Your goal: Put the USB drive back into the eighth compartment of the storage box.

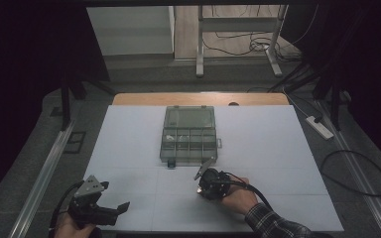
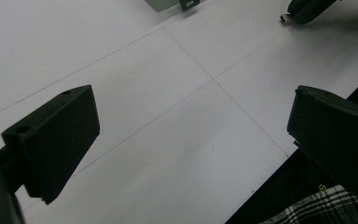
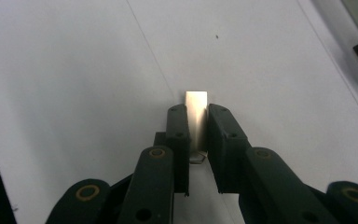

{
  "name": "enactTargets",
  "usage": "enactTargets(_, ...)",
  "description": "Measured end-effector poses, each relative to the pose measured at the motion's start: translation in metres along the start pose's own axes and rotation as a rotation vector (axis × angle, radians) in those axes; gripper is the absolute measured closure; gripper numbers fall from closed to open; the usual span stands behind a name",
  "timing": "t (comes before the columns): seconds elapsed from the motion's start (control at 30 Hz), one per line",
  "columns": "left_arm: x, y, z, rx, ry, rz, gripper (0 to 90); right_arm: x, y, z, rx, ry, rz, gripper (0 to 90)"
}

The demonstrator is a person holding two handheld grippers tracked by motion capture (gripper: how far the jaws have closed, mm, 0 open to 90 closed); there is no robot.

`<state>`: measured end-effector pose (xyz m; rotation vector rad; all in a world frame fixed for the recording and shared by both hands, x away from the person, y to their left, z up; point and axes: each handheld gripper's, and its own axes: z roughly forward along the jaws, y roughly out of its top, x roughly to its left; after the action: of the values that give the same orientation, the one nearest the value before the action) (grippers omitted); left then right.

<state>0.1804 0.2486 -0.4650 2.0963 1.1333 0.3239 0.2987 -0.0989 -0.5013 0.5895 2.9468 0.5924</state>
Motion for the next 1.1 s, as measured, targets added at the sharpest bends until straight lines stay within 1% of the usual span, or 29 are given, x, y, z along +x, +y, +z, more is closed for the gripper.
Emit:
enactTargets(0.03, 0.0, 0.0, 0.0, -0.001, -0.001, -0.001, 2.4, -0.001, 0.0, -0.001, -0.009, 0.001, -0.007, 78.7)
enactTargets(0.5, 0.001, 0.0, -0.001, -0.007, -0.005, -0.011, 2.4, -0.006, 0.001, -0.016, -0.084, 0.019, 0.025, 78.7)
enactTargets(1.1, 0.002, 0.0, -0.001, -0.009, -0.004, -0.016, 2.4, -0.018, 0.001, -0.036, -0.17, 0.013, 0.066, 78.7)
